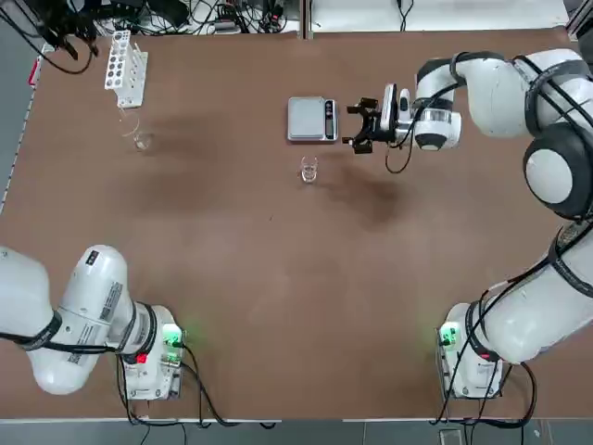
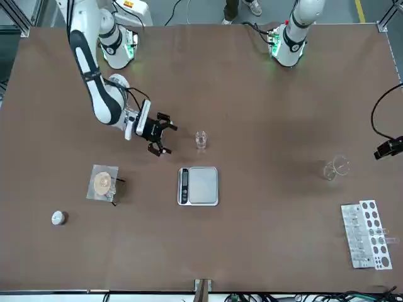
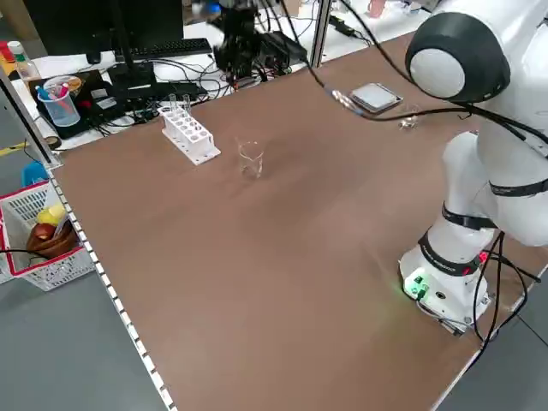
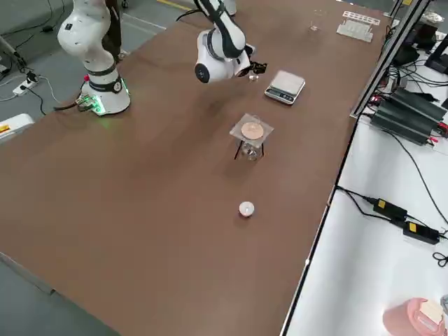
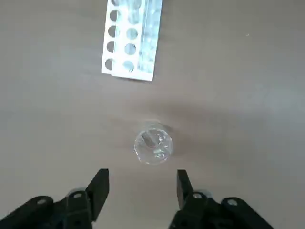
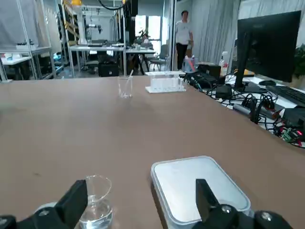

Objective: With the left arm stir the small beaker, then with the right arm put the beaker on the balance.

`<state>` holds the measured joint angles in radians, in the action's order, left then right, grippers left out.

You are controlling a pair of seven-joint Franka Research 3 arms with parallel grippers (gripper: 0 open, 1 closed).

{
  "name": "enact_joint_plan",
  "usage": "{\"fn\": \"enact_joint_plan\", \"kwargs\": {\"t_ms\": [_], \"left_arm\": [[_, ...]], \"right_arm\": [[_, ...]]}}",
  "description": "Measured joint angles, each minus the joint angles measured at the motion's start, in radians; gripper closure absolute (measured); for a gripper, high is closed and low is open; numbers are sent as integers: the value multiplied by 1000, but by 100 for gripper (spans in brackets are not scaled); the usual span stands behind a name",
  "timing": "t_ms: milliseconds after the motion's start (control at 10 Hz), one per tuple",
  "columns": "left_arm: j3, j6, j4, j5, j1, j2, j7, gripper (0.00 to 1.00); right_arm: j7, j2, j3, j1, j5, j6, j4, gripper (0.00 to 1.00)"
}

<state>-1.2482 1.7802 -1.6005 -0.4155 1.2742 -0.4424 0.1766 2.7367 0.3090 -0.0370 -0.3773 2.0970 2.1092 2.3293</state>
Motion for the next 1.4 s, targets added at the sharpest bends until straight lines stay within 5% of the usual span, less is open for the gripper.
{"fn": "enact_joint_plan", "kwargs": {"t_ms": [200,600,1400], "left_arm": [[-54,-116,67,0,-1,2,1,2],[-61,-233,148,0,-55,17,1,0],[304,-220,161,211,-407,126,2,0]], "right_arm": [[27,32,0,-3,82,-63,33,0],[44,132,1,-44,173,-108,46,0],[68,233,8,-182,251,-123,31,1]]}}
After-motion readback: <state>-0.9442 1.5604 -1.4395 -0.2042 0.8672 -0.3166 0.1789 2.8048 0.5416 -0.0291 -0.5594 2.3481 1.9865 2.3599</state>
